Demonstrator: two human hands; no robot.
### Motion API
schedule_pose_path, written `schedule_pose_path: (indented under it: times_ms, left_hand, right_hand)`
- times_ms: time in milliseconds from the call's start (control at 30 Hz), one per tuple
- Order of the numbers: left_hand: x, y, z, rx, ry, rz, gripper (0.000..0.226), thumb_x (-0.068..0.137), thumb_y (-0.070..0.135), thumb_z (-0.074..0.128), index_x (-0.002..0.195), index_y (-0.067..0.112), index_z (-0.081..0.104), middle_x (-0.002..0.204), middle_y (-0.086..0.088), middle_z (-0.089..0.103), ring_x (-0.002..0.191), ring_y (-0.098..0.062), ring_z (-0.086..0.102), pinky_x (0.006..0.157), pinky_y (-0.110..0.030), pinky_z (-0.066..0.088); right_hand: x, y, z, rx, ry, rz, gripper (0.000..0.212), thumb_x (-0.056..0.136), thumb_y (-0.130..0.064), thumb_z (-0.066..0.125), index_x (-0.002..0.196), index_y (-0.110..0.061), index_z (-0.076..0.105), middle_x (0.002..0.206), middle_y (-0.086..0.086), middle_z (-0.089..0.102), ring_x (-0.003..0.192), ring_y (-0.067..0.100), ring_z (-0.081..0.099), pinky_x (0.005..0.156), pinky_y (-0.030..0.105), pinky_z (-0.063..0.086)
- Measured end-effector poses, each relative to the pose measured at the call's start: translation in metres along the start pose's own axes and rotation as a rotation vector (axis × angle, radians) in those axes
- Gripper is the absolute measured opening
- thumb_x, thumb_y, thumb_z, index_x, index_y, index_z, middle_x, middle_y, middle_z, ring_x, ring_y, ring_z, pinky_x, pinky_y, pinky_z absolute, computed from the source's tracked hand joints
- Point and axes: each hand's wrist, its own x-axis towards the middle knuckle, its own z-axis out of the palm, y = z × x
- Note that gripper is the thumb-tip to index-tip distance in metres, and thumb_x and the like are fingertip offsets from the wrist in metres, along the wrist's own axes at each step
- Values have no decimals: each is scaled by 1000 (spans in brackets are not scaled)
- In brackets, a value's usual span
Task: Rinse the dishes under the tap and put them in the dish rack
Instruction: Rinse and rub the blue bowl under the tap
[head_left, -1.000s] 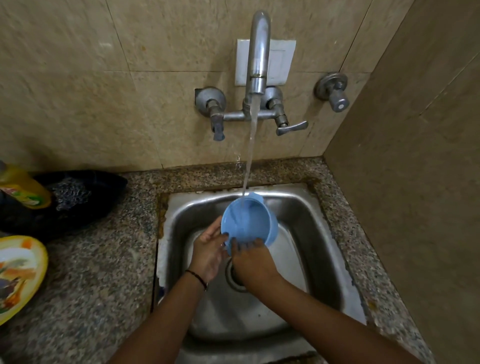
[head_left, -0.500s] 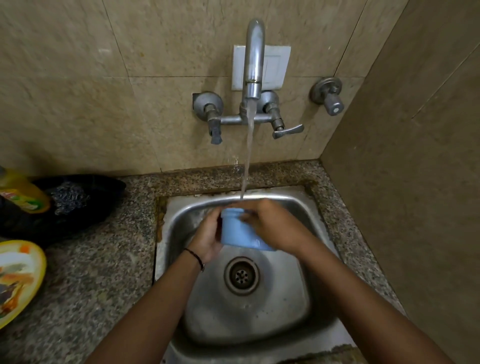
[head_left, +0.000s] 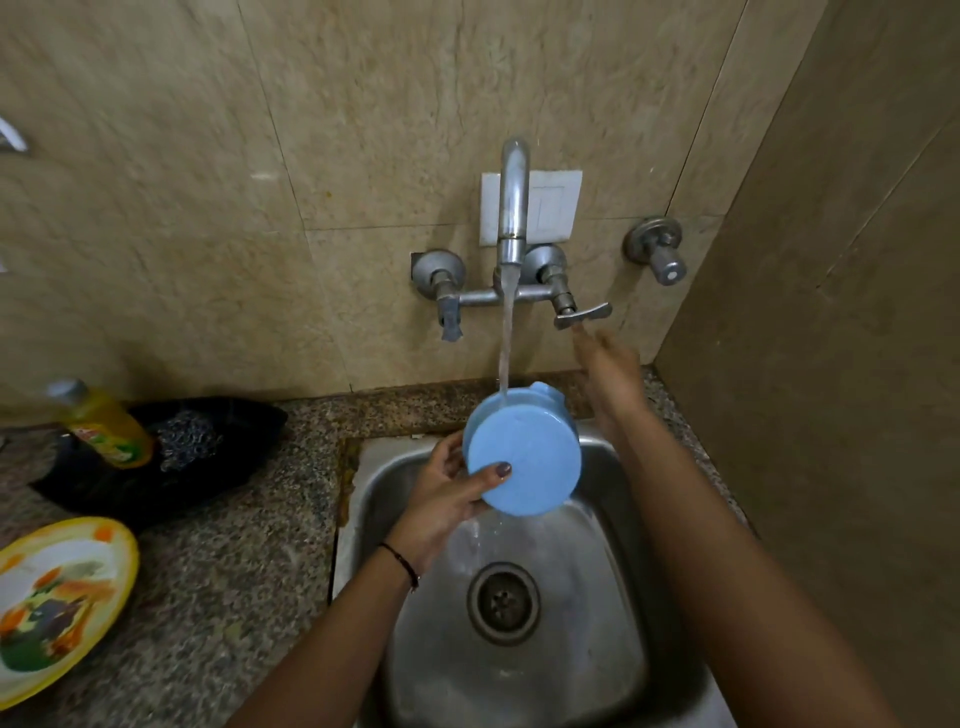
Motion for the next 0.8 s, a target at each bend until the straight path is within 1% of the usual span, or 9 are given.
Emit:
schedule_pose_path:
  times_ms: [67, 133, 233, 333, 433, 500, 633, 700, 800]
  left_hand:
    - [-4, 2, 7, 14, 57, 21, 64, 72, 6, 79, 128, 15, 51, 124, -7, 62, 111, -25, 63, 78, -42, 59]
    - [-6, 4, 11, 37, 117, 58, 56, 71, 7, 80, 121, 16, 55, 120, -7, 65, 108, -26, 65, 79, -44, 59]
    - [-11, 5, 11, 23, 140, 104, 37, 76, 7, 77, 107, 19, 60, 111, -7, 69, 101, -27, 68, 70, -39, 60]
    - [-18, 5, 5, -4, 153, 89, 45, 77, 12, 77, 118, 13, 60, 112, -8, 70, 102, -30, 68, 73, -43, 59]
    - [-24, 5, 0, -4, 162, 71, 60, 70, 20, 84, 123, 12, 59, 116, -10, 70, 103, -30, 68, 78, -52, 58]
    - [-30, 5, -2, 4, 166, 63, 67, 65, 24, 87, 124, 12, 57, 118, -11, 69, 103, -30, 68, 81, -57, 56]
    - [-37, 4, -3, -32, 179, 53, 56, 72, 18, 82, 123, 15, 59, 118, -8, 68, 104, -30, 67, 77, -49, 59]
    - [-41, 3, -3, -38, 184, 52, 52, 74, 18, 81, 122, 17, 61, 118, -6, 68, 105, -29, 67, 77, -48, 59]
    - [-46, 1, -4, -52, 165, 58, 44, 76, 19, 78, 118, 20, 64, 116, -5, 70, 105, -30, 67, 80, -49, 58]
  right_hand:
    - [19, -17, 12, 62, 73, 9, 12, 86, -20, 63, 83, -8, 62, 81, 3, 62, 74, 15, 57, 72, 33, 48]
    - [36, -25, 23, 139, 130, 48, 17, 82, -5, 63, 68, -10, 55, 72, 5, 61, 67, 17, 57, 73, 38, 48]
    - [40, -24, 35, -58, 278, -115, 5, 82, 1, 62, 80, -3, 59, 78, 5, 60, 74, 19, 59, 77, 35, 51]
    - [27, -14, 39, -487, 345, -393, 17, 89, 3, 48, 102, -1, 59, 94, 10, 63, 84, 19, 57, 70, 22, 37]
    - [19, -11, 35, -577, 345, -476, 17, 90, 0, 50, 105, -3, 57, 101, 14, 65, 92, 26, 62, 70, 22, 37]
    - [18, -13, 30, -604, 299, -465, 16, 90, -3, 53, 106, -4, 56, 103, 15, 65, 95, 28, 61, 72, 24, 38]
    - [3, -15, 21, -602, 138, -390, 34, 92, -8, 53, 126, -11, 48, 112, 9, 61, 101, 26, 60, 75, 26, 40]
    - [-18, -9, 15, -515, 20, -244, 46, 94, -23, 55, 135, -7, 39, 108, -1, 53, 103, 20, 54, 79, 27, 38]
    - [-54, 17, 1, -376, -289, 68, 55, 94, -51, 44, 120, -5, 59, 103, 6, 65, 106, 28, 59, 85, 35, 47]
